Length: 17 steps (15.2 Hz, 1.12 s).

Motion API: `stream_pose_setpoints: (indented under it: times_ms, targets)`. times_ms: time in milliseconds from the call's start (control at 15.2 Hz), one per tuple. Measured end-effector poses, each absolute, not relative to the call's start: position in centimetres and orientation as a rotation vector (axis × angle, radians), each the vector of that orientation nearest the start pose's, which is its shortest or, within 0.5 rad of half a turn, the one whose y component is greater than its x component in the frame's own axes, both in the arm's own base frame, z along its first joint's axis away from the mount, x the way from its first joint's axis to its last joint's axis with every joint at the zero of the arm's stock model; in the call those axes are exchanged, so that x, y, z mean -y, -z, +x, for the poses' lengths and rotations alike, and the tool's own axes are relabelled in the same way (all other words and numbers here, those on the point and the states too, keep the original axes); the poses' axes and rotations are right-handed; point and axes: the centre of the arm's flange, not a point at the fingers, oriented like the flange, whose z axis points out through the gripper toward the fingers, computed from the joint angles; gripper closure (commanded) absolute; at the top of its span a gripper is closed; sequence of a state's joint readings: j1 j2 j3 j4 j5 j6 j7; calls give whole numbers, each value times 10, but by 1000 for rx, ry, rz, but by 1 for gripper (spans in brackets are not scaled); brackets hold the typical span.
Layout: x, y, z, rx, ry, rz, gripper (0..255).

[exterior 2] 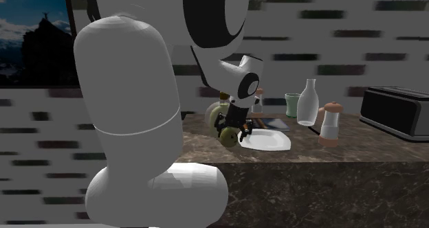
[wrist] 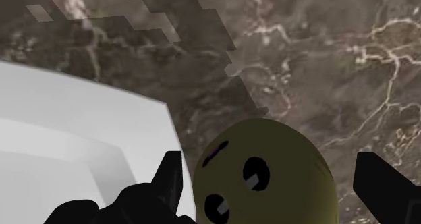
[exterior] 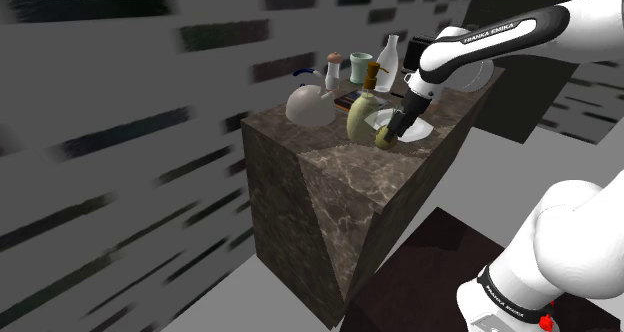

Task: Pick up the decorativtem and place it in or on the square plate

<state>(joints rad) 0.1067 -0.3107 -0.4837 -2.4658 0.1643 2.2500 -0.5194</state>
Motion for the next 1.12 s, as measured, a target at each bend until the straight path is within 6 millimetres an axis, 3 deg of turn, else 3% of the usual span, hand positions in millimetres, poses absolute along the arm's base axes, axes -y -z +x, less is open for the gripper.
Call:
stream_pose_setpoints:
  times_ms: [66,132,792,1122]
  targets:
    - [162,-403,418,84,241,-2906,0]
    - [162,-403,418,84,241,-2906,255]
    - [162,-404,418,83,244,-2906,255]
    - [162,-424,419,85,241,-2906,255]
